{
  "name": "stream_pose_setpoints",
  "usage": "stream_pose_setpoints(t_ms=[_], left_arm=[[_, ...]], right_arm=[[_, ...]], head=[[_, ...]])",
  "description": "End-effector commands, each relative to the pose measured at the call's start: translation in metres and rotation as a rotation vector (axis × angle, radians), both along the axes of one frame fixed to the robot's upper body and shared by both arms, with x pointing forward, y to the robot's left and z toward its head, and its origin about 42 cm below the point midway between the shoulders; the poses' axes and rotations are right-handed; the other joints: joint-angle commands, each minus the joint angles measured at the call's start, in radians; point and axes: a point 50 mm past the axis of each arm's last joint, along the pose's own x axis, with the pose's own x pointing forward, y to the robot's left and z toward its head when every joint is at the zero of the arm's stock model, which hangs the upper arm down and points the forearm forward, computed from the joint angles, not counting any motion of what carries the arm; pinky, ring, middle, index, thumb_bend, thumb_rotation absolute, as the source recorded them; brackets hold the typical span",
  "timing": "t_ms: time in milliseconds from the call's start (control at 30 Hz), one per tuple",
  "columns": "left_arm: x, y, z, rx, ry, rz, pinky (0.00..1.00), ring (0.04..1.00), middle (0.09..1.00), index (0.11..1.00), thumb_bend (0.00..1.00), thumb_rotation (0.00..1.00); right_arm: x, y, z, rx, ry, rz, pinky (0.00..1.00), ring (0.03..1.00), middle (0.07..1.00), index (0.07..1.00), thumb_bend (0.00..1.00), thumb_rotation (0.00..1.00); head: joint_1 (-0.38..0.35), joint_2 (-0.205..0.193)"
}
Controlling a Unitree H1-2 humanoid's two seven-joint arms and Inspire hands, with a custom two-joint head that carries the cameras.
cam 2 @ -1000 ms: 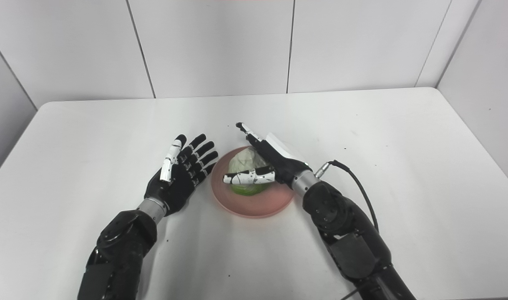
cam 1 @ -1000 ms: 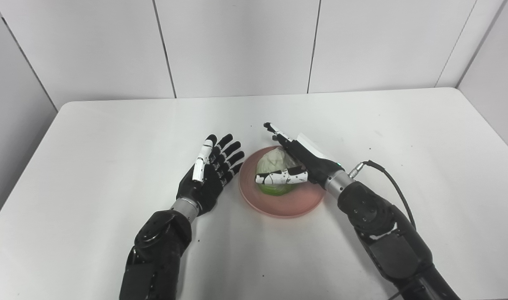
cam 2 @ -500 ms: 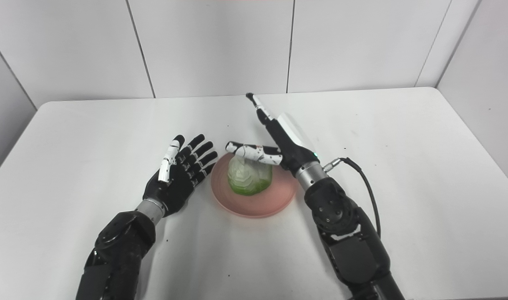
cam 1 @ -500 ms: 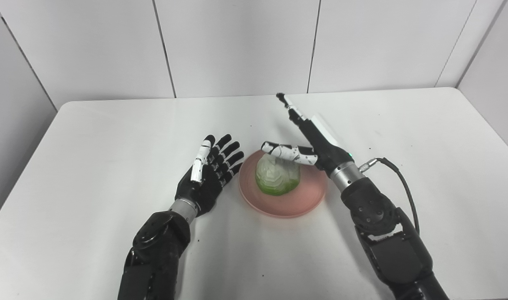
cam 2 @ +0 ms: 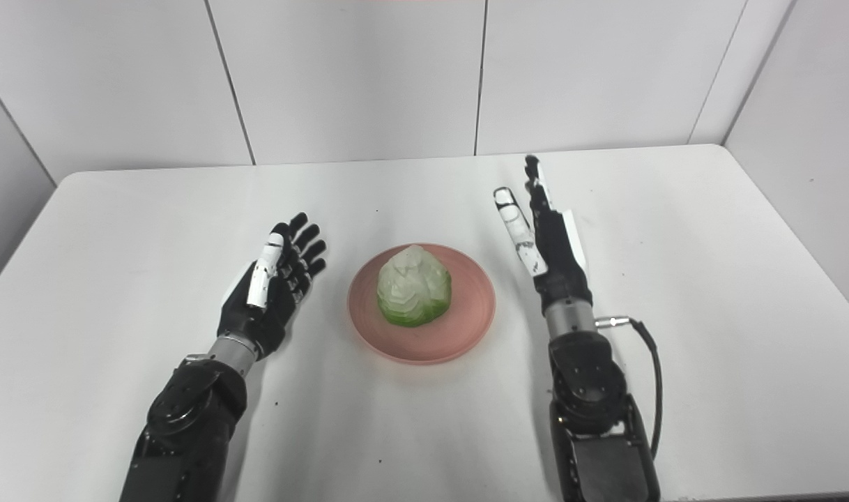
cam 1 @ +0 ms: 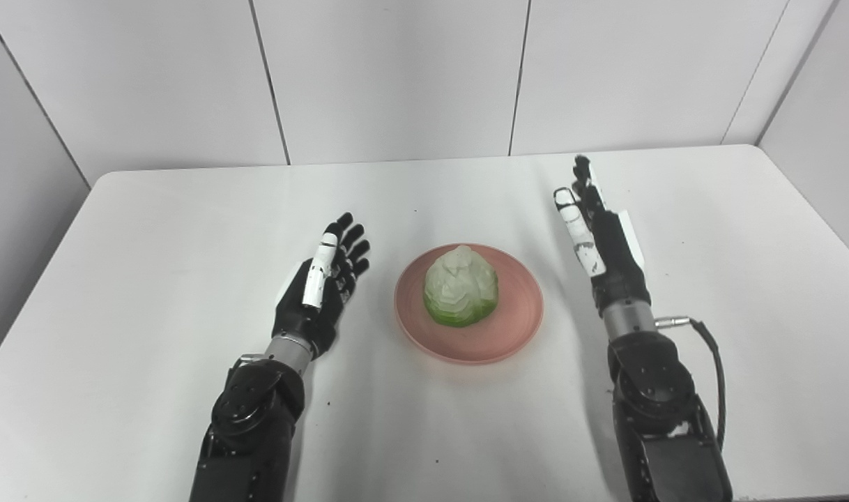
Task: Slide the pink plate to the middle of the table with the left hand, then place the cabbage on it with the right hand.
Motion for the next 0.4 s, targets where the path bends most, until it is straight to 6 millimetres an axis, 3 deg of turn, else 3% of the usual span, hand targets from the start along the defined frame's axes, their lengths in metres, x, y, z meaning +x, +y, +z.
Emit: stream_pose_setpoints(t_ms=[0, 367], left_arm=[[0.004, -0.001, 0.017, 0.023, -0.113, 0.011, 1.00, 1.000, 1.000, 1.000, 0.49, 1.00], [0.007, 0.004, 0.003, 0.067, -0.111, 0.011, 1.00, 1.000, 1.000, 1.000, 0.49, 1.00]], right_arm=[[0.001, -0.002, 0.016, 0.046, -0.059, -0.017, 1.00, 1.000, 1.000, 1.000, 0.42, 1.00], [-0.004, 0.009, -0.005, 0.087, -0.018, 0.008, 1.00, 1.000, 1.000, 1.000, 0.22, 1.00]], head=[[-0.002, -0.002], [-0.006, -0.039]])
